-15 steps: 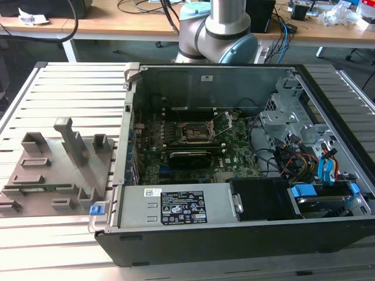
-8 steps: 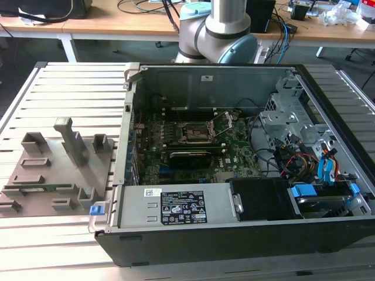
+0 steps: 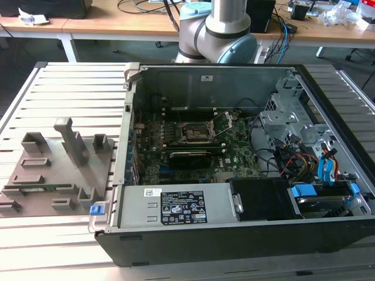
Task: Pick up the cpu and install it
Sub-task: 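Pick up the cpu and move it towards the insertion slot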
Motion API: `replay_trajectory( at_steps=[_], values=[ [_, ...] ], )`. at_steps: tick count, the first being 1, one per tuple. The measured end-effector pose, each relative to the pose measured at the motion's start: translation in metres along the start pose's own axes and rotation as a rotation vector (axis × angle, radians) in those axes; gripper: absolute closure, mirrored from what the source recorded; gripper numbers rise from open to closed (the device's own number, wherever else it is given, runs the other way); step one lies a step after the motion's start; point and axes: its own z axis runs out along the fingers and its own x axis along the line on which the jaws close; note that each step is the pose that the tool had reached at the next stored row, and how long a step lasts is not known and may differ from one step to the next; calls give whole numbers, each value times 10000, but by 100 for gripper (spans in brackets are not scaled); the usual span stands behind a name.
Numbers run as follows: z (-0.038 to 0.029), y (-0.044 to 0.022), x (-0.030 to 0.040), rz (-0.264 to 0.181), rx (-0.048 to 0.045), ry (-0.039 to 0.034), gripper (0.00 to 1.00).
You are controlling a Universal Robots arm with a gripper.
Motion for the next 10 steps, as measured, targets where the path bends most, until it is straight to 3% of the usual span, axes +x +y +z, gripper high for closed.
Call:
replay_trajectory(
  at_steps=[4,10],
  values=[
    [-145,26,-3,0,0,0,45],
    [-447,55,-6,-1,0,0,45]
  ],
)
